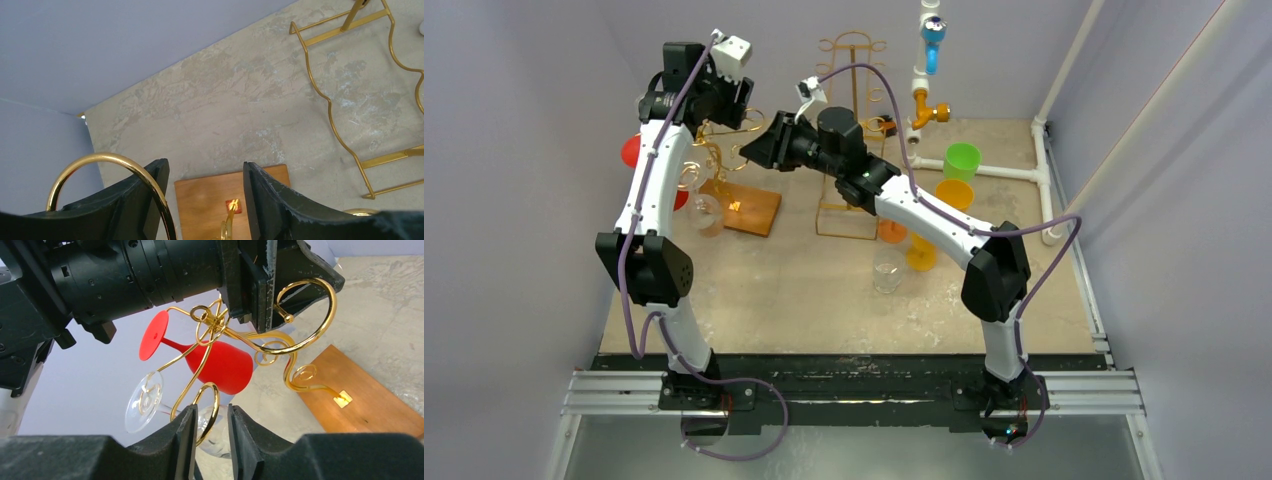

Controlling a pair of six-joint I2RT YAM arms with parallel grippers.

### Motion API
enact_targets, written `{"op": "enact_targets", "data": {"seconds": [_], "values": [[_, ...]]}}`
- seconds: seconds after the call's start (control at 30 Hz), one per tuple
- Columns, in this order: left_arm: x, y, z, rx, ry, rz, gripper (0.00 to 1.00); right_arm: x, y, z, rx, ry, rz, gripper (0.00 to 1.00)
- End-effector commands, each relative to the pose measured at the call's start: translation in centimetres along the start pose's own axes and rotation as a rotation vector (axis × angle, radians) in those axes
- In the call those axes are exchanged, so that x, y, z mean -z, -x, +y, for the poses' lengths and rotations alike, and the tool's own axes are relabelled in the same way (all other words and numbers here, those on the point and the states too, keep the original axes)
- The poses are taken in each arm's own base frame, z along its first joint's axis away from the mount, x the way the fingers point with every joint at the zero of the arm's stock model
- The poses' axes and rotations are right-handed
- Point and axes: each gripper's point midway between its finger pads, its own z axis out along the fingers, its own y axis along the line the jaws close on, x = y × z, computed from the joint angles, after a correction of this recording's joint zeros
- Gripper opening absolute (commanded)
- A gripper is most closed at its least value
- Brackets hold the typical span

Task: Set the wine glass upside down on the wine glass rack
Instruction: Adjust the wine rack at the center of the board.

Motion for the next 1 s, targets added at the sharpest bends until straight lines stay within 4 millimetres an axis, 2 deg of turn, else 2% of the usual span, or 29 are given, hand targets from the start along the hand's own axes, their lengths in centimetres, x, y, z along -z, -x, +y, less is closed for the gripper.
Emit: {"op": "enact_targets", "data": {"seconds": [0.0, 0.1, 0.27, 0.33, 0.4, 0.47, 0.6, 0.7, 0.77, 0.9, 0.97], "values": [[2.3, 1.5, 1.2, 0.001, 0.08, -0.035, 0.59, 0.8, 1.5, 3.0, -0.007, 0.096, -0.027, 0.34], [2.2, 1.4, 1.2, -0.001, 0.08, -0.032, 0.58, 0.8, 1.4, 3.1, -0.009, 0.11, -0.022, 0.27], [1.9, 1.2, 1.2, -0.003, 0.08, -0.024, 0.57, 0.9, 1.2, 3.1, -0.001, 0.114, -0.018, 0.25], [1.8, 1.2, 1.3, -0.003, 0.081, -0.022, 0.57, 0.8, 1.2, 3.0, 0.0, 0.109, -0.017, 0.18], [1.7, 1.1, 1.3, -0.001, 0.083, -0.02, 0.61, 0.6, 1.2, 2.9, -0.008, 0.106, -0.019, 0.08], [1.9, 1.3, 1.2, 0.005, 0.079, -0.025, 0.69, 0.5, 1.6, 2.6, -0.015, 0.078, -0.038, 0.01], [2.9, 1.7, 1.0, 0.008, 0.073, -0.037, 0.79, 0.3, 2.7, 1.6, -0.023, 0.023, -0.078, 0.0], [3.6, 1.7, 0.9, 0.008, 0.078, -0.045, 0.8, 0.2, 3.2, 0.5, -0.046, -0.006, -0.1, 0.0], [4.1, 1.9, 1.1, 0.019, 0.098, -0.064, 0.77, 0.1, 3.5, 0.0, -0.055, -0.023, -0.114, 0.0], [4.7, 2.6, 1.5, 0.032, 0.13, -0.111, 0.55, -0.1, 3.6, -0.4, -0.056, -0.038, -0.123, 0.0], [4.9, 2.9, 2.2, 0.041, 0.17, -0.127, 0.51, -0.1, 3.6, -0.7, -0.054, -0.05, -0.127, 0.0]]}}
